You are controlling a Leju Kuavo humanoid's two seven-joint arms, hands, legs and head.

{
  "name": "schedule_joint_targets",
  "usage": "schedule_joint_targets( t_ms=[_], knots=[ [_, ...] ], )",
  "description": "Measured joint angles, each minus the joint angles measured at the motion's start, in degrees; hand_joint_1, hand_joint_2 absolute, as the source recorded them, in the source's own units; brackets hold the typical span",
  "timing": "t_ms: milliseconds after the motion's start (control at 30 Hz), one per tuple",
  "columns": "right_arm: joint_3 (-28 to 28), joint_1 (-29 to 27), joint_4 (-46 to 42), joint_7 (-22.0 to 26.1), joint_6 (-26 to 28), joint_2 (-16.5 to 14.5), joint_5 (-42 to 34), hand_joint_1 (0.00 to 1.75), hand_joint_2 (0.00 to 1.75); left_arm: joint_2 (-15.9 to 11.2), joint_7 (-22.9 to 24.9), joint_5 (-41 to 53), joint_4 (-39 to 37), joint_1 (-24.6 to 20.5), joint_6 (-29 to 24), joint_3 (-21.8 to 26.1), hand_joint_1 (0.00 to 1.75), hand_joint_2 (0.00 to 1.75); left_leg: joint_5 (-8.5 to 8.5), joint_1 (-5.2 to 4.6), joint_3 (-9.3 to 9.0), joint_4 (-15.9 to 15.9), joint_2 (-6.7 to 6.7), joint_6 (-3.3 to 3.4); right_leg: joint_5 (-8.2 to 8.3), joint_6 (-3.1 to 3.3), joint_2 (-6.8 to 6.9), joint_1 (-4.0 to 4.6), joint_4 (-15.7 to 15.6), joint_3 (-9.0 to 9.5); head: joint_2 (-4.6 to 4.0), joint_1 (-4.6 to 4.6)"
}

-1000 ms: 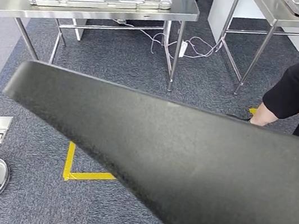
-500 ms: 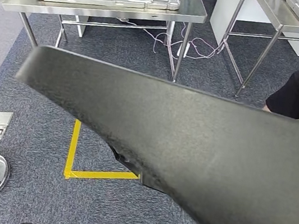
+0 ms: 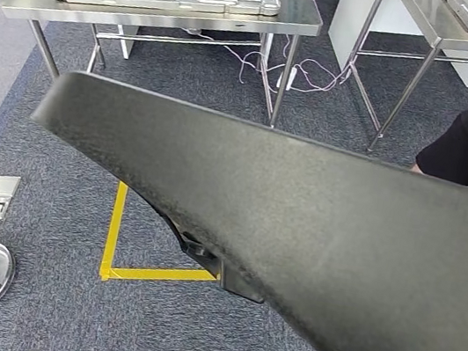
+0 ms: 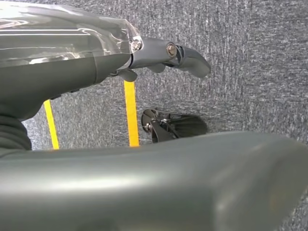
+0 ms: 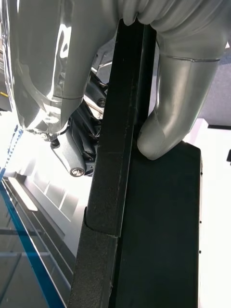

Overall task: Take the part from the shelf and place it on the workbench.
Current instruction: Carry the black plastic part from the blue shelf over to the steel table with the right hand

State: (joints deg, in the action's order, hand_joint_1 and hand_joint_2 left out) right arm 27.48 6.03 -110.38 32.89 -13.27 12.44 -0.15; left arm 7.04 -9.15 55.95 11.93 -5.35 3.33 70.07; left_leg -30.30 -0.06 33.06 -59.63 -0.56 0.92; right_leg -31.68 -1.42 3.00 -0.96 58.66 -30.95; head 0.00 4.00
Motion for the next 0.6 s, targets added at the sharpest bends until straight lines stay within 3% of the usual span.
schedule_joint_targets(
  t_ms=[600],
  knots=[
    [-0.52, -0.86, -0.27, 0.26, -0.07, 0.01, -0.33, 1.75, 1.75, 0.00, 2.02, 1.21, 0.00, 0.06, 0.09, 0.53, 0.00, 1.75, 0.00, -0.01, -0.01, 0.00, -0.01, 0.00, 0.00, 0.00, -0.01, -0.01, 0.00, 0.02, 0.00, 0.00]
  ],
)
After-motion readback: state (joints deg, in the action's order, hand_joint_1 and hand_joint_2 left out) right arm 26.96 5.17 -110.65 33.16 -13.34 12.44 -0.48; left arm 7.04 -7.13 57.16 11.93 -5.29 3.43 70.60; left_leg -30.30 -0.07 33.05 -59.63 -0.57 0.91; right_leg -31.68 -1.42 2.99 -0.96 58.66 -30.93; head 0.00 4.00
